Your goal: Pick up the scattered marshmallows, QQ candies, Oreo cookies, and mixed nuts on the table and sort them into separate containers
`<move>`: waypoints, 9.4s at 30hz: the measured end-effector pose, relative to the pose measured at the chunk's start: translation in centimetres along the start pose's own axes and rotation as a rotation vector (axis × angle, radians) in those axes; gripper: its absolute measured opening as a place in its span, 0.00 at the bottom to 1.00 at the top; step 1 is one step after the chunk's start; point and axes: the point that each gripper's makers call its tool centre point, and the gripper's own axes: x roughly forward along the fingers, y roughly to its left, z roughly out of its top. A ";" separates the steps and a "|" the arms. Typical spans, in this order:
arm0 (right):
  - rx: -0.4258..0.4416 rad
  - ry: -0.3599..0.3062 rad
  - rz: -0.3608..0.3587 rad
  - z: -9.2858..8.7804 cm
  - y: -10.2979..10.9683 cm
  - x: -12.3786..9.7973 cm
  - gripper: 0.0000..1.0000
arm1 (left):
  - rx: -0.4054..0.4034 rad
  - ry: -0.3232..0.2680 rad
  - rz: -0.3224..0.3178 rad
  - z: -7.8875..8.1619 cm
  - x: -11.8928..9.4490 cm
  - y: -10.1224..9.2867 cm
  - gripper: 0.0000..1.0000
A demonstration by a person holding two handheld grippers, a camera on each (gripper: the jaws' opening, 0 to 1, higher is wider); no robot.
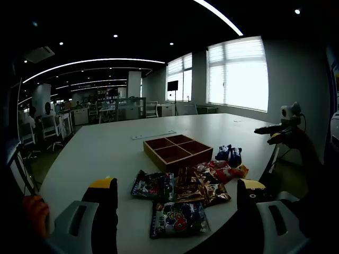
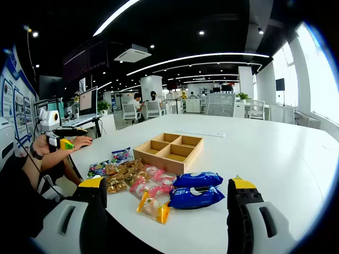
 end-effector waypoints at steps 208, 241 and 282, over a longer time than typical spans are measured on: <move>-0.051 0.026 -0.023 0.3 0.1 -0.8 0.90 | -0.119 0.362 -0.044 -11.5 4.3 0.9 0.34; -0.054 0.033 -0.022 0.2 0.1 -0.6 0.90 | -0.209 0.223 -0.077 -8.7 3.8 1.1 0.06; -0.054 0.040 -0.021 0.0 0.3 -0.4 0.90 | -0.348 0.000 -0.192 -0.5 4.8 1.8 0.06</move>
